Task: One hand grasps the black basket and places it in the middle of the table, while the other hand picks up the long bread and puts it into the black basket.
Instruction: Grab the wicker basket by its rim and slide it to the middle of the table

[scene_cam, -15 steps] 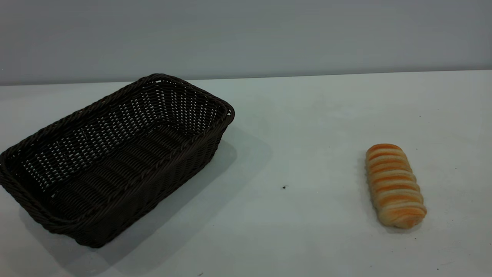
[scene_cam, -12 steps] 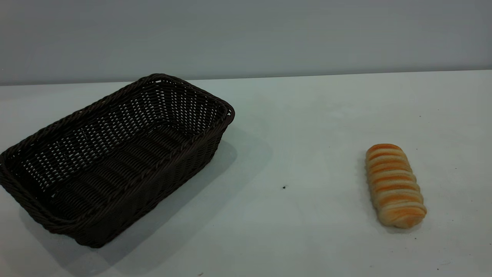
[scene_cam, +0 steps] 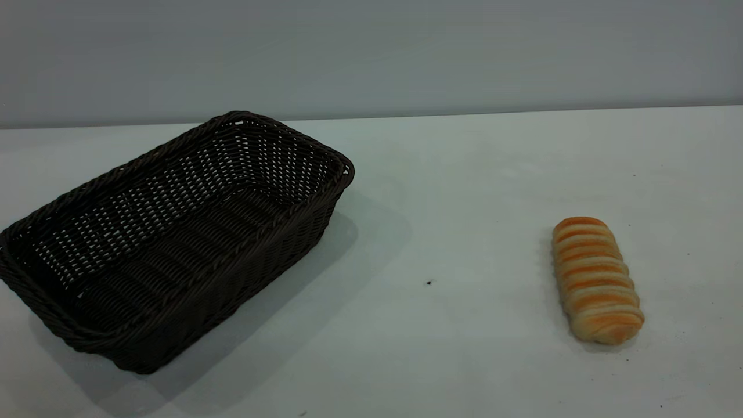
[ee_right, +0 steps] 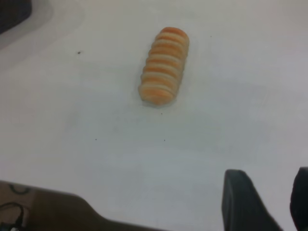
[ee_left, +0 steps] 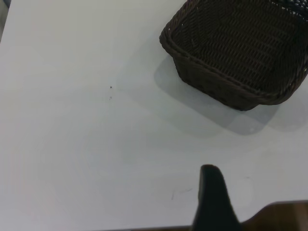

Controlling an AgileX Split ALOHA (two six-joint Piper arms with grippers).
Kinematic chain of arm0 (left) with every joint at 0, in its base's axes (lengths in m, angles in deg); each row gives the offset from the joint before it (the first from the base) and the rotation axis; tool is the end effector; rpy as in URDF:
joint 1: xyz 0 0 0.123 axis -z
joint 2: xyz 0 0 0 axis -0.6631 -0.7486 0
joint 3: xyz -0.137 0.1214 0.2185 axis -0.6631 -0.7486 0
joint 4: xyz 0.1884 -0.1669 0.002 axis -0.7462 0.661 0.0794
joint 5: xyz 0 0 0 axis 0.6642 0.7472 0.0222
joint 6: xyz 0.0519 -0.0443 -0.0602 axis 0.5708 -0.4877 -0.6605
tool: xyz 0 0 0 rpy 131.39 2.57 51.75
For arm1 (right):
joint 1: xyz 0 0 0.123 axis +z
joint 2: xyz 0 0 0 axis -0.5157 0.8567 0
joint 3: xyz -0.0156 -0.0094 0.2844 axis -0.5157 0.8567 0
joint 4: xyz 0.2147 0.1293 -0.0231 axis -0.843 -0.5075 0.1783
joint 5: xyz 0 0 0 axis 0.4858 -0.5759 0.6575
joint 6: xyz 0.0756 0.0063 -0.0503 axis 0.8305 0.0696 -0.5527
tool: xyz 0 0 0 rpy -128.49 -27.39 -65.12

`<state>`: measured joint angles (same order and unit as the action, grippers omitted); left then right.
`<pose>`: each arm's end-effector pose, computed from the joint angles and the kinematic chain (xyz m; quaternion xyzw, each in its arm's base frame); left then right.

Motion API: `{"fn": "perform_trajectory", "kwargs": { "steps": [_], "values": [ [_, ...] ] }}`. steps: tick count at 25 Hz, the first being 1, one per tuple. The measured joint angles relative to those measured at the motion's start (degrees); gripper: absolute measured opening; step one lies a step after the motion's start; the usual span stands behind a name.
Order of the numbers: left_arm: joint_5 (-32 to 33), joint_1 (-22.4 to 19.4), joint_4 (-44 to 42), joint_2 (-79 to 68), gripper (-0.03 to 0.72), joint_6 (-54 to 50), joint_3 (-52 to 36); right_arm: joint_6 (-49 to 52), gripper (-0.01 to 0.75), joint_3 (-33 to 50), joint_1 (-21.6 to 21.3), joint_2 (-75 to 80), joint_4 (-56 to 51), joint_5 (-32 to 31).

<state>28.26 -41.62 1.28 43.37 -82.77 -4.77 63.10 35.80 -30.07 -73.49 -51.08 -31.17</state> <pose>-0.0097 0.0000 0.2677 0.0154 0.8703 0.0094 0.4923 0.0063 0.0132 0.2671 -0.0738 0.8900 0.0512 0.4470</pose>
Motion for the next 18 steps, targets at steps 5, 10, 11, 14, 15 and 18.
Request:
{"fn": "perform_trajectory", "kwargs": {
  "steps": [5, 10, 11, 14, 15, 18],
  "values": [
    [0.0, 0.0, 0.0, 0.0, 0.550, 0.0, 0.0, 0.0, 0.238, 0.0, 0.0, 0.0, 0.0, 0.0],
    [0.0, 0.0, 0.0, 0.0, 0.550, 0.0, 0.0, 0.0, 0.238, 0.0, 0.0, 0.0, 0.0, 0.0],
    [0.0, 0.0, 0.0, 0.0, 0.550, 0.0, 0.0, 0.0, 0.238, 0.0, 0.0, 0.0, 0.0, 0.0],
    [0.0, 0.0, 0.0, 0.0, 0.550, 0.0, 0.0, 0.0, 0.238, 0.0, 0.0, 0.0, 0.0, 0.0],
    [0.0, 0.0, 0.0, 0.0, 0.550, 0.0, 0.0, 0.0, 0.238, 0.0, 0.0, 0.0, 0.0, 0.0],
    [0.0, 0.9, 0.0, 0.0, 0.550, 0.0, 0.0, 0.0, 0.238, 0.0, 0.0, 0.0, 0.0, 0.0]
  ]
}}
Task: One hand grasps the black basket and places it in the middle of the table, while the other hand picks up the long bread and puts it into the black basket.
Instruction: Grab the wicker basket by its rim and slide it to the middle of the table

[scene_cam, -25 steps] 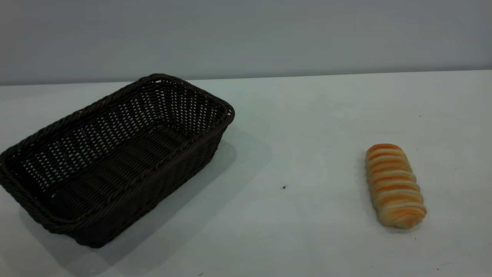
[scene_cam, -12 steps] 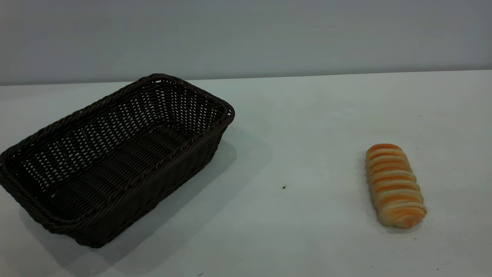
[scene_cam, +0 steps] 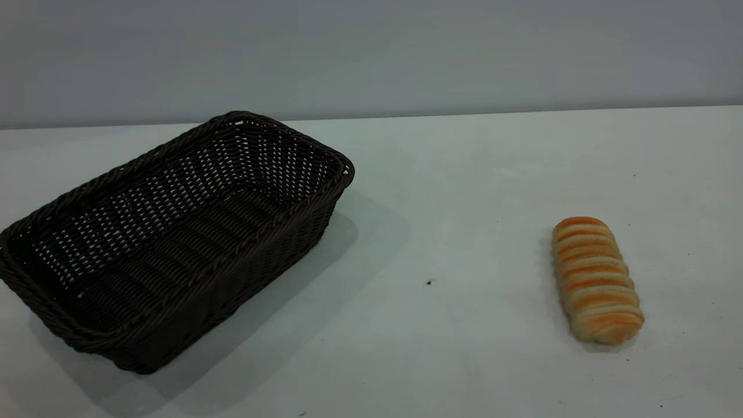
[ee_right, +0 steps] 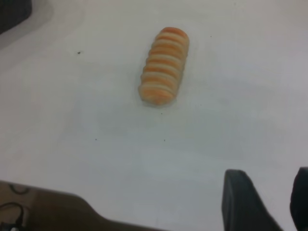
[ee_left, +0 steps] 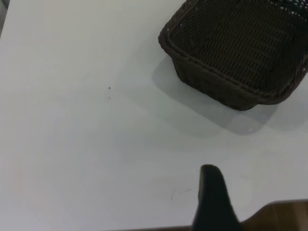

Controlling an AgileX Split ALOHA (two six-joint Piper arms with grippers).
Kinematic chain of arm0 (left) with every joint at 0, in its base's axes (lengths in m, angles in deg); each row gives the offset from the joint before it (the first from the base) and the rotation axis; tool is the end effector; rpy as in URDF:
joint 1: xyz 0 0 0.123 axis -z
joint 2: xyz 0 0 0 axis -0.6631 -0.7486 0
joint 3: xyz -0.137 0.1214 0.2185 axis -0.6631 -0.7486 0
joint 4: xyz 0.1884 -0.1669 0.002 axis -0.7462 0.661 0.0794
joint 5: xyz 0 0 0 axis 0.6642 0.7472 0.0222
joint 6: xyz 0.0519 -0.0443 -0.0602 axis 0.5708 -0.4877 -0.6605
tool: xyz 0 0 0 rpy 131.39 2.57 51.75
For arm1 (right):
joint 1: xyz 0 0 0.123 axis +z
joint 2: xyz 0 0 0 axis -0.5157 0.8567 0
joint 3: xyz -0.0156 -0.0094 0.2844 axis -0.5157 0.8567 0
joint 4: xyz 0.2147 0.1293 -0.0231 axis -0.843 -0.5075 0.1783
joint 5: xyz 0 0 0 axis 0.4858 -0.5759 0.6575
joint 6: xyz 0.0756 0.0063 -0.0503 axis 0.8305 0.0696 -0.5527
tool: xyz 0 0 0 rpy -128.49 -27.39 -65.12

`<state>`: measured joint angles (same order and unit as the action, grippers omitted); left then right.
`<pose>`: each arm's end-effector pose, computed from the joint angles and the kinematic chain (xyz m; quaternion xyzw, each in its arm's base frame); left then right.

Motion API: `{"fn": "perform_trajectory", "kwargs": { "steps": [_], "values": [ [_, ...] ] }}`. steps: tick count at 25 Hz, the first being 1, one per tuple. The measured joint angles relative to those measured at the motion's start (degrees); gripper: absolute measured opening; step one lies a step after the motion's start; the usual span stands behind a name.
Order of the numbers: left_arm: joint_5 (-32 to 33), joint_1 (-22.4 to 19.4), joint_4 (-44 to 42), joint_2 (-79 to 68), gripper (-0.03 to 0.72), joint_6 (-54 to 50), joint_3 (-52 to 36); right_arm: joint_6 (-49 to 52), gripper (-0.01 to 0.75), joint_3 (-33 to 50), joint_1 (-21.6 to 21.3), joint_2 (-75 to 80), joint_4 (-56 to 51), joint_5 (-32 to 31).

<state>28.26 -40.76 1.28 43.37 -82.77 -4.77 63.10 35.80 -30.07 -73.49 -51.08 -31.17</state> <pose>-0.0097 0.0002 0.2677 0.0219 0.8701 0.0057 0.4923 0.0063 0.0132 0.2671 -0.0738 0.8900 0.0512 0.4470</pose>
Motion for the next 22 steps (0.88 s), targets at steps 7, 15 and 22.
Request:
{"fn": "perform_trajectory", "kwargs": {
  "steps": [7, 15, 22],
  "values": [
    [0.0, 3.9, 0.3, 0.0, 0.550, 0.0, 0.0, 0.0, 0.238, 0.0, 0.0, 0.0, 0.0, 0.0],
    [0.0, 4.6, 0.4, 0.0, 0.550, -0.1, 0.0, 0.0, 0.238, 0.0, 3.0, 0.0, -0.7, 0.2],
    [0.0, 4.7, -1.5, -3.0, 0.524, -9.2, 0.0, 3.7, 0.238, -0.1, 8.3, 0.7, 0.2, 1.5]
  ]
}}
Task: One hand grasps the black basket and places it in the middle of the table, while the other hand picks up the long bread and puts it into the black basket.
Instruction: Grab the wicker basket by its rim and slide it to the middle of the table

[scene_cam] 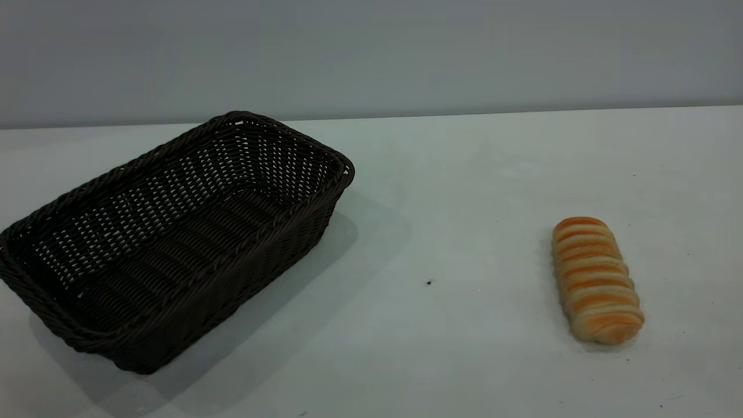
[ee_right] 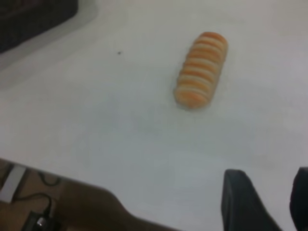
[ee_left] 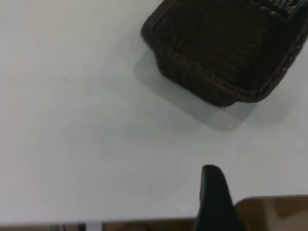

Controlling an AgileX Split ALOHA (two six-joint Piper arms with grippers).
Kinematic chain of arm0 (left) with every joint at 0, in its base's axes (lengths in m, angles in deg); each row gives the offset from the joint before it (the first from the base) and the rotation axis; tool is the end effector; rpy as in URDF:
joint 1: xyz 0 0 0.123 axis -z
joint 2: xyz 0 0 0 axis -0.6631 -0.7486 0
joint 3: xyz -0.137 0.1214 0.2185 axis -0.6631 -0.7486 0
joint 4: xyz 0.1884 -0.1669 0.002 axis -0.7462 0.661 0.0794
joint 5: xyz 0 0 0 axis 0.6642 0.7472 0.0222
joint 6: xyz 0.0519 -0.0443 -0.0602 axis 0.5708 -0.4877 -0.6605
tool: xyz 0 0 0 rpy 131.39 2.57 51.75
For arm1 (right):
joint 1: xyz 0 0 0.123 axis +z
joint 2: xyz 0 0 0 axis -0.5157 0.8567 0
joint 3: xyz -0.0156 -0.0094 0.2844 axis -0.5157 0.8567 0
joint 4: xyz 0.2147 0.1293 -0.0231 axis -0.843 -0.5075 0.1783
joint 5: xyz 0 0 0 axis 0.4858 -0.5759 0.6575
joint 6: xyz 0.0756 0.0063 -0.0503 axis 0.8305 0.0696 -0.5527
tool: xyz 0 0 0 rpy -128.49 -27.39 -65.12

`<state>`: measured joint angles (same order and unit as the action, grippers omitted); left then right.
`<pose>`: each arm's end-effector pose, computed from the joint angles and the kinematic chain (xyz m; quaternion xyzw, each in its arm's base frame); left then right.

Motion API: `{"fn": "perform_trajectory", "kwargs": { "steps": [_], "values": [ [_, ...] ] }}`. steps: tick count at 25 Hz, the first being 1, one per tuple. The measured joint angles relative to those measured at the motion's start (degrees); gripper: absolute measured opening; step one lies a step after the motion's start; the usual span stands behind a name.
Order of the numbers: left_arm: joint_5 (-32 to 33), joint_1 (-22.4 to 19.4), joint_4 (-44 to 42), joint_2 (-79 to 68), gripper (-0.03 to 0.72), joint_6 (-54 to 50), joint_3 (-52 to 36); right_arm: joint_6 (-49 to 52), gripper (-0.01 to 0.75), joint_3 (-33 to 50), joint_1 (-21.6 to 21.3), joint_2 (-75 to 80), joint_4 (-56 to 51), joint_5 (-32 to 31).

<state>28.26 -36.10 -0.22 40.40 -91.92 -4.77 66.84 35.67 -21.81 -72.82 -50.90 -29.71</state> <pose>-0.0020 0.0024 0.2681 -0.0131 0.8827 -0.0380 0.4682 0.0073 0.0140 0.2695 -0.1070 0.8831 0.0964 0.4465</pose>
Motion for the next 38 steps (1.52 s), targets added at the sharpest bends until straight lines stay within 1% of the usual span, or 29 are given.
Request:
{"fn": "perform_trajectory", "kwargs": {
  "steps": [3, 5, 7, 12, 15, 20, 24, 30, 38],
  "values": [
    [0.0, 0.0, -1.6, -6.8, 0.512, -3.8, 0.0, 0.5, 0.238, -0.7, 0.0, 2.8, 2.2, 2.9],
    [-0.5, 0.0, -2.1, -12.2, 0.510, -4.8, 0.2, 0.7, 0.238, -0.8, 0.0, 5.3, 3.1, 6.3],
    [-2.9, 0.0, -2.2, -17.6, 0.509, -5.5, 0.7, 0.7, 0.238, -0.8, 0.0, 8.7, 4.0, 9.5],
    [-14.8, 0.0, -2.2, -30.0, 0.507, -7.2, 0.7, 0.6, 0.239, -0.8, 0.0, 18.0, 6.3, 17.9],
    [-21.4, 0.0, -2.2, -36.9, 0.507, -9.1, 0.7, 0.0, 0.256, -0.8, 0.0, 23.6, 7.8, 22.9],
    [-29.6, 0.0, -2.2, -49.5, 0.507, -12.8, 0.7, -0.3, 0.300, -0.8, 0.0, 31.8, 8.5, 28.9],
    [-33.7, 0.0, -2.2, -59.7, 0.507, -16.3, 1.1, -0.3, 0.313, -0.8, 0.0, 35.3, 7.7, 30.2],
    [-39.1, 0.0, -2.2, -72.4, 0.507, -21.1, 1.5, -0.4, 0.314, -0.8, 0.0, 35.7, 4.7, 30.5],
    [-41.1, 0.0, -0.2, -85.5, 0.505, -22.6, 8.4, -0.5, 0.315, -0.8, 0.0, 35.7, 2.2, 30.5]
  ]
}}
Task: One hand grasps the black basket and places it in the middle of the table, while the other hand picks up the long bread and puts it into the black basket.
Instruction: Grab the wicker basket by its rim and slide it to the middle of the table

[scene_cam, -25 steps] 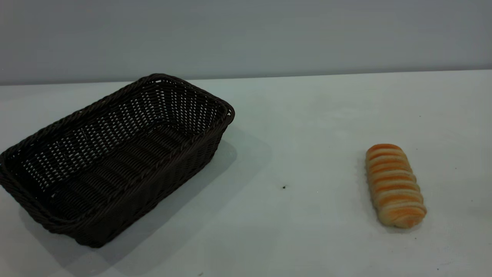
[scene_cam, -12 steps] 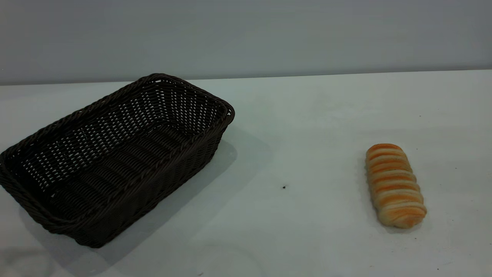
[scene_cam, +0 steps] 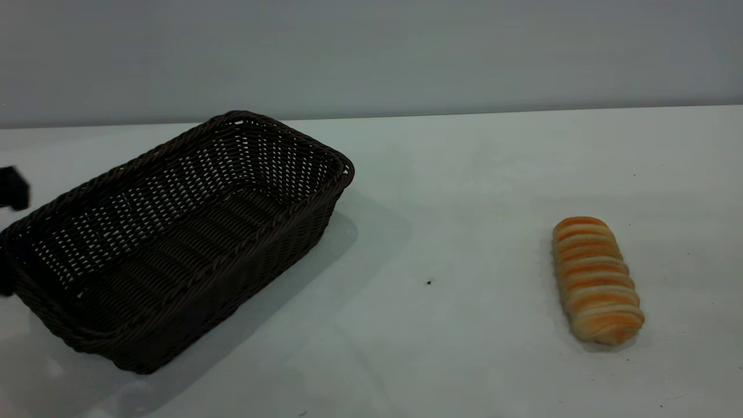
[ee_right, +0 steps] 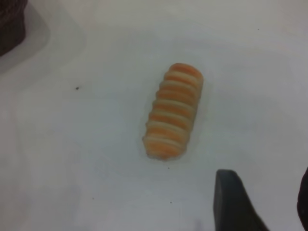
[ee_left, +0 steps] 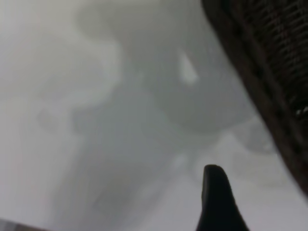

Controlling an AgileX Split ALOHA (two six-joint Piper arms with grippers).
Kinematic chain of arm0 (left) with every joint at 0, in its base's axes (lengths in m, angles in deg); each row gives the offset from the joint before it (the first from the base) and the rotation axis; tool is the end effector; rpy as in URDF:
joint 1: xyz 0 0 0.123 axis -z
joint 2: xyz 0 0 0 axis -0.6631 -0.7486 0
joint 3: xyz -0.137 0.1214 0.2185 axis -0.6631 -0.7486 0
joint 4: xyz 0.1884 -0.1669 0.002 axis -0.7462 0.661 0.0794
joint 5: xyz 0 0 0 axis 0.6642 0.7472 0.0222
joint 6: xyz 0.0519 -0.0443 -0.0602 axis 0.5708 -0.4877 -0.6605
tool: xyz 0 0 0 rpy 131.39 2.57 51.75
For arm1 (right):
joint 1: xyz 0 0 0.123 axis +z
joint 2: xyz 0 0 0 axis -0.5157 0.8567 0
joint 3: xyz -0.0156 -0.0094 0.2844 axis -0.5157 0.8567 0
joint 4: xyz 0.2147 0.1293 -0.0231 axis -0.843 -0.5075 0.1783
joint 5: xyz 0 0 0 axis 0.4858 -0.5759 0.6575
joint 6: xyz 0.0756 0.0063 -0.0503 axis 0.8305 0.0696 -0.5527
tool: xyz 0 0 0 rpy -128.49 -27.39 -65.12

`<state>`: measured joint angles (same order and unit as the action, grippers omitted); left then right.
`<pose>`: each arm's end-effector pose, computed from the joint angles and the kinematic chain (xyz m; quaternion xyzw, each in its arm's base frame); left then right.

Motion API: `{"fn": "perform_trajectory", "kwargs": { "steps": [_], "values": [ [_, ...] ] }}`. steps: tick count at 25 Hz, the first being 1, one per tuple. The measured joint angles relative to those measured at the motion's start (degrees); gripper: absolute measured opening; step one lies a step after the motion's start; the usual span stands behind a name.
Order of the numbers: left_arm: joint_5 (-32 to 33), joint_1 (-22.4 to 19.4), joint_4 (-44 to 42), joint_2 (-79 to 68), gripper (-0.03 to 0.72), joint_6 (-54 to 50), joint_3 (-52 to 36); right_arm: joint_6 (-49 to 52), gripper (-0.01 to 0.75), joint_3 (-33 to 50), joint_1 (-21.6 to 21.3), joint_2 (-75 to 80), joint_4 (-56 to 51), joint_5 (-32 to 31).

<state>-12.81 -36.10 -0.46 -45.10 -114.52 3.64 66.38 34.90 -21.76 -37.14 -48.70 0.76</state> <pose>0.2455 -0.0222 0.1562 -0.1942 0.9654 -0.0442 0.1681 0.1314 0.0274 0.2663 -0.0815 0.9044 0.0651 0.4137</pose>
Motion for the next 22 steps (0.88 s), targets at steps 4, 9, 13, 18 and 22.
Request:
{"fn": "perform_trajectory", "kwargs": {
  "steps": [4, 9, 13, 18, 22],
  "values": [
    [0.9, 0.0, 1.7, -5.2, 0.505, 0.0, 4.3, -0.1, 0.315, 0.0, 0.0, 0.0, 0.0, 0.0],
    [6.3, 0.0, 1.7, -11.4, 0.505, 0.0, 9.4, -0.2, 0.315, 0.0, 0.0, 0.0, 0.0, 0.0],
    [8.0, 0.0, 1.7, -13.1, 0.505, 0.0, 11.2, -0.2, 0.315, 0.0, 0.0, 0.0, 0.0, 0.0],
    [7.9, 0.0, 1.7, -13.6, 0.505, -1.3, 11.4, -0.2, 0.315, 0.0, 0.0, 0.0, 0.0, 0.0],
    [8.2, 0.0, 1.7, -15.4, 0.505, -1.5, 11.5, -0.2, 0.315, 0.0, 0.0, 0.0, 0.0, 0.0]
  ]
}}
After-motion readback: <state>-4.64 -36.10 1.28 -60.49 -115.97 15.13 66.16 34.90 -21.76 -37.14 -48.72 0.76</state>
